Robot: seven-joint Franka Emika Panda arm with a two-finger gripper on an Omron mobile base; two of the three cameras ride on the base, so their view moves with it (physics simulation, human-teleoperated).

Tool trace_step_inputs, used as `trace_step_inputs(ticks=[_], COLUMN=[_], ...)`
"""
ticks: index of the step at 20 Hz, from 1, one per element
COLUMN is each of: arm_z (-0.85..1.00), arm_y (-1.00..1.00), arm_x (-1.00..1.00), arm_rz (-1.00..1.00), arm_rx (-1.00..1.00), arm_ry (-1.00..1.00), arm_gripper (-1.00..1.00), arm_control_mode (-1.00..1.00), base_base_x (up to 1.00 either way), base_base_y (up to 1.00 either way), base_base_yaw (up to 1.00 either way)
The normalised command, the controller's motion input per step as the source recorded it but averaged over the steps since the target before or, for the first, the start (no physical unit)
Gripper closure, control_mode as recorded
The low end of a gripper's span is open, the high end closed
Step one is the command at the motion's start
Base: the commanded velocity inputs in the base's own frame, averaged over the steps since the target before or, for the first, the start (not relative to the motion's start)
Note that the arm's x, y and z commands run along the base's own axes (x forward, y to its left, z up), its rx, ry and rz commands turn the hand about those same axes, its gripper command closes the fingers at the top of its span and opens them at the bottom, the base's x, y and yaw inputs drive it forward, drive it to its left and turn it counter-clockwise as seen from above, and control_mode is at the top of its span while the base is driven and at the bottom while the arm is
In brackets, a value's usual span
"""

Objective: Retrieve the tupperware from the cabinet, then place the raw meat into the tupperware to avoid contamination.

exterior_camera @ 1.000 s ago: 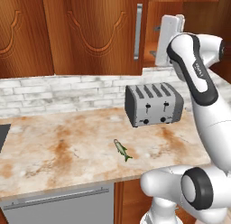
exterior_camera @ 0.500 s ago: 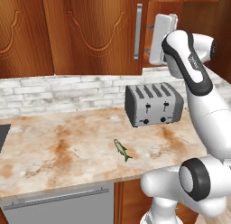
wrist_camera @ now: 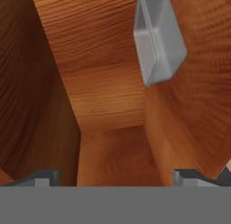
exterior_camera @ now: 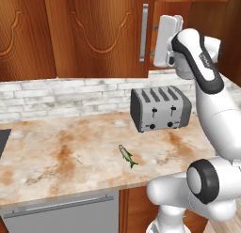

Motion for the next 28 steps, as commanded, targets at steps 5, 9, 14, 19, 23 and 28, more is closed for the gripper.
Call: trace_step_inputs(ticks=[5,9,14,19,23,28], arm_z=[0.0,0.0,0.0,0.0,0.0,0.0], arm_y=[0.19,0.17,0.24,0.3,0.35,0.44], arm_x=[-0.04,-0.12,-0.31,-0.53,-0.61,-0.66], arm_rz=[0.1,0.1,0.11,0.1,0.08,0.08], arm_rx=[0.0,0.0,0.0,0.0,0.0,0.0], arm_ry=[-0.01,-0.01,-0.04,-0.06,-0.08,-0.12], arm_gripper=[-1.0,-1.0,-1.0,-1.0,-1.0,-1.0], arm_control_mode=[-1.0,-1.0,-1.0,-1.0,-1.0,-1.0], base_base_x=[0.0,0.0,0.0,0.0,0.0,0.0], base_base_y=[0.0,0.0,0.0,0.0,0.0,0.0], base_base_yaw=[0.0,0.0,0.0,0.0,0.0,0.0])
